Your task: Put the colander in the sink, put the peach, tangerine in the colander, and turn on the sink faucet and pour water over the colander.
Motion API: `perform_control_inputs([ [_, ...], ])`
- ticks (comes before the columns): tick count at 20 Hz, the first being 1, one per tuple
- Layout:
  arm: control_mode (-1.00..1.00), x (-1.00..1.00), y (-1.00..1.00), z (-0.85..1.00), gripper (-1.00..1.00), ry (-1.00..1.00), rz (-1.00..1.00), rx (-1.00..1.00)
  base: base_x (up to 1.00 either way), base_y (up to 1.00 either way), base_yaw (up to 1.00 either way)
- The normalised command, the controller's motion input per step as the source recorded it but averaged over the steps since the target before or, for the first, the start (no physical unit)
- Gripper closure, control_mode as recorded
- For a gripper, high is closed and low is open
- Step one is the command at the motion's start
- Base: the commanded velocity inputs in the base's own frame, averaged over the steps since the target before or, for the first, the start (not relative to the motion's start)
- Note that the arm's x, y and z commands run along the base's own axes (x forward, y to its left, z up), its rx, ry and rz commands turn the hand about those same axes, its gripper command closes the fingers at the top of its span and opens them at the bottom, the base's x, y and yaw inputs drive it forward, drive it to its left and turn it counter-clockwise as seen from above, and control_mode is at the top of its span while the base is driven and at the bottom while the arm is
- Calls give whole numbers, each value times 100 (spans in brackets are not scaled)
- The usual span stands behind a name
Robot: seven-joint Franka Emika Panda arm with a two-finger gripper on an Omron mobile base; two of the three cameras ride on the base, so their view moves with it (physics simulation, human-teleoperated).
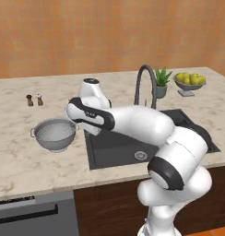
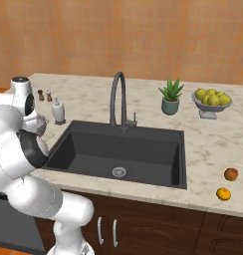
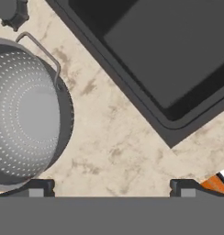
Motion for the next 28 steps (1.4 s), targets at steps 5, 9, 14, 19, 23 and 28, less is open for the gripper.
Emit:
perform_control_inputs([
  [5,-100,27,9,-37,-100,2,-11,0,0,0,0],
  [9,-100,29,4,-29,-100,0,-3,0,0,0,0],
  [14,-100,16,13,-34,-100,0,0,0,0,0,0],
  [19,-100,23,13,-27,-100,0,0,0,0,0,0],
  [23,-100,19,7,-23,-100,0,0,0,0,0,0],
  [28,-100,28,5,-15,-100,0,0,0,0,0,0],
])
